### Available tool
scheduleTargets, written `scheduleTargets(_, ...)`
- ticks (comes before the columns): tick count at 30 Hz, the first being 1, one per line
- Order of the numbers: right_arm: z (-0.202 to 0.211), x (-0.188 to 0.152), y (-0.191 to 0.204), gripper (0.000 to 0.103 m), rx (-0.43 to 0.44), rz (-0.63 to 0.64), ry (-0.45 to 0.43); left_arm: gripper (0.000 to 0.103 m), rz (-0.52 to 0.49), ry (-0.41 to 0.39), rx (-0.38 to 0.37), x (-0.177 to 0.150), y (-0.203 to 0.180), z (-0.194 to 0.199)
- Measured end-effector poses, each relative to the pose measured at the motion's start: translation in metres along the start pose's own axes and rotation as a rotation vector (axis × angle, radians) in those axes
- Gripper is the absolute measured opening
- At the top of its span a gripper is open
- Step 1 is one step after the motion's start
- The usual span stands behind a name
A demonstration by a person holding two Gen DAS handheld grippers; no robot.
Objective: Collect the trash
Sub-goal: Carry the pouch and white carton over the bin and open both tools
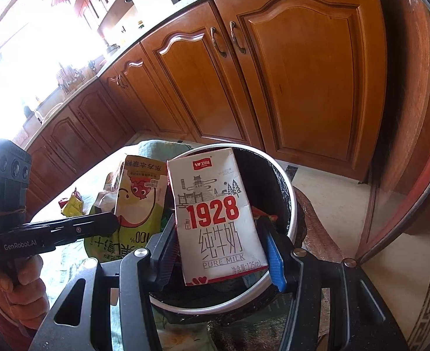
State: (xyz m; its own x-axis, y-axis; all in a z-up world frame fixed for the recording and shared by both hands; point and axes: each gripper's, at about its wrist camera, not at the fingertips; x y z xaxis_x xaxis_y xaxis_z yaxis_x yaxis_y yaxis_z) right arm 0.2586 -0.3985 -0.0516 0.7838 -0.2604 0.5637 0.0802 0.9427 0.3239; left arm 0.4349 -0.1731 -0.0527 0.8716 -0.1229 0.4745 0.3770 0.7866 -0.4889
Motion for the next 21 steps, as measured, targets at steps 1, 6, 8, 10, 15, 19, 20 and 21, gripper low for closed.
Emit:
scheduleTargets(1,-0.002,0.001,0.0,0.053,-0.005,0.004,0.006,0.008,0.006,0.009,-0.007,0.003,0.001,-0.003)
scheduleTargets(6,-0.011,0.004,0.0,0.053,-0.03,0.024,0.033,0.009,0.004,0.033,-0.014,0.012,0.002,-0.014)
scheduleTargets(8,-0.015,0.006,-0.001,0.053,-0.037,0.027,0.041,0.009,0.007,0.043,-0.011,0.015,0.002,-0.017)
scheduleTargets(10,-0.018,0.006,-0.003,0.053,-0.043,0.029,0.048,0.01,0.01,0.051,-0.01,0.018,0.004,-0.022)
scheduleTargets(15,-0.024,0.008,-0.005,0.053,-0.056,0.032,0.06,0.012,0.016,0.053,-0.001,0.021,0.005,-0.028)
scheduleTargets(19,-0.026,0.009,-0.008,0.055,-0.052,0.023,0.07,0.019,0.034,0.057,0.006,0.018,0.005,-0.027)
scheduleTargets(20,-0.026,0.009,-0.01,0.055,-0.047,0.014,0.07,0.021,0.041,0.054,0.003,0.018,0.006,-0.026)
scheduleTargets(21,-0.026,0.009,-0.011,0.055,-0.044,0.005,0.069,0.026,0.046,0.053,0.002,0.016,0.006,-0.024)
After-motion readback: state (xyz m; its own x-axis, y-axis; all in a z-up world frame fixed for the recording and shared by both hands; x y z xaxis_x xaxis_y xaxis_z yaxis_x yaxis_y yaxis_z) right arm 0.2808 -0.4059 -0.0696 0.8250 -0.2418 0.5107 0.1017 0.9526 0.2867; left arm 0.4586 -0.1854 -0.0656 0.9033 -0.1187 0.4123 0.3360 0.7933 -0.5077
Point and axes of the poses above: each gripper's, at about its wrist camera, not at the fingertips, and z roughly against the way its jaws point, y to its left, x to its top
